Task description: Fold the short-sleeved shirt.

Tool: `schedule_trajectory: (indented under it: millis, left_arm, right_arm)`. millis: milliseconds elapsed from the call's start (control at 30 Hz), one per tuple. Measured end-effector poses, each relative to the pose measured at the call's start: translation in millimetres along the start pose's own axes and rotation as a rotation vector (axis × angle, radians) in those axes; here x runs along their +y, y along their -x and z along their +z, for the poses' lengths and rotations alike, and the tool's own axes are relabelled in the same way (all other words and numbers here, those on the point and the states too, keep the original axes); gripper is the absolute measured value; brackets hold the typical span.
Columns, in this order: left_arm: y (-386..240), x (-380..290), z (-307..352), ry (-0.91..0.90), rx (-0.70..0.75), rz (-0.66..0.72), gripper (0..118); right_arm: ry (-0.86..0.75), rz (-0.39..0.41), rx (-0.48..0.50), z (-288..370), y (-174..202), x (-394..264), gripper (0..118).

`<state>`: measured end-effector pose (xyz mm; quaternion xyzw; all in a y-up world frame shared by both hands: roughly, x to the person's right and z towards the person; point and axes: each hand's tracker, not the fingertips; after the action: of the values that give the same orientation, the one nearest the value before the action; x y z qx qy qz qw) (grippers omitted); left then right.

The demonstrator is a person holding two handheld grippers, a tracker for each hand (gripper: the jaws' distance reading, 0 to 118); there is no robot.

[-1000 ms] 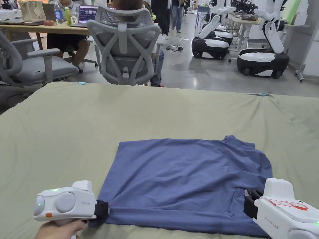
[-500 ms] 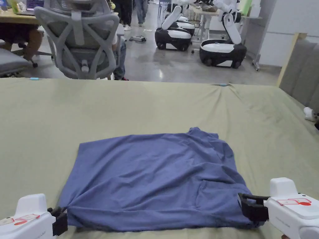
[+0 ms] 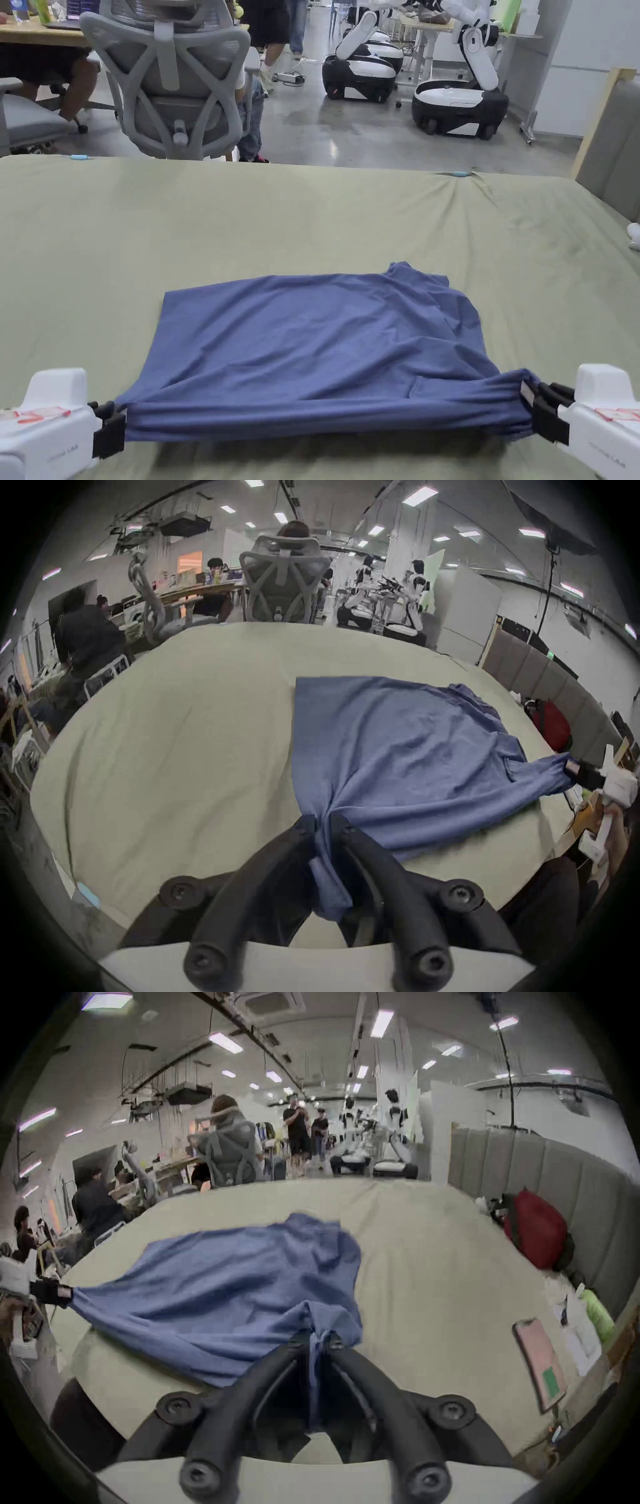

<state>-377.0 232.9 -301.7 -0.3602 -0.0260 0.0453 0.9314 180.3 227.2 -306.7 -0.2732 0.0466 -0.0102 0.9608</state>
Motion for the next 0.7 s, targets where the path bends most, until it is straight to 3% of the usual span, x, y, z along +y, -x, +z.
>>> schedule_trajectory:
  millis: [200, 267, 500, 533, 567, 633, 667, 700]
  left_arm:
    - [-3, 77, -56, 0.028, 0.009, -0.016, 6]
    - [-5, 92, -87, 0.049, 0.028, -0.002, 6]
    - [-12, 91, -150, 0.126, 0.089, 0.077, 7]
    - [-15, 88, -145, 0.109, 0.093, 0.077, 17]
    - [-19, 85, -134, 0.054, 0.079, 0.07, 36]
    - [-27, 75, -108, -0.075, 0.069, 0.074, 91]
    - [-34, 68, -94, -0.145, 0.053, 0.076, 99]
    - [-43, 59, -78, -0.247, 0.017, 0.072, 100]
  right_arm:
    - [-0.012, 0.056, -0.083, -47, 13, 55, 5]
    - [0.015, 0.039, -0.101, -79, 13, 57, 5]
    - [0.085, 0.011, -0.149, -143, 11, 36, 5]
    - [0.078, 0.006, -0.144, -141, 11, 35, 11]
    - [0.051, 0.0, -0.137, -134, 14, 36, 29]
    - [0.005, -0.002, -0.136, -112, 27, 38, 101]
    - [-0.034, -0.003, -0.128, -98, 37, 37, 112]
    - [-0.096, -0.007, -0.106, -83, 48, 33, 110]
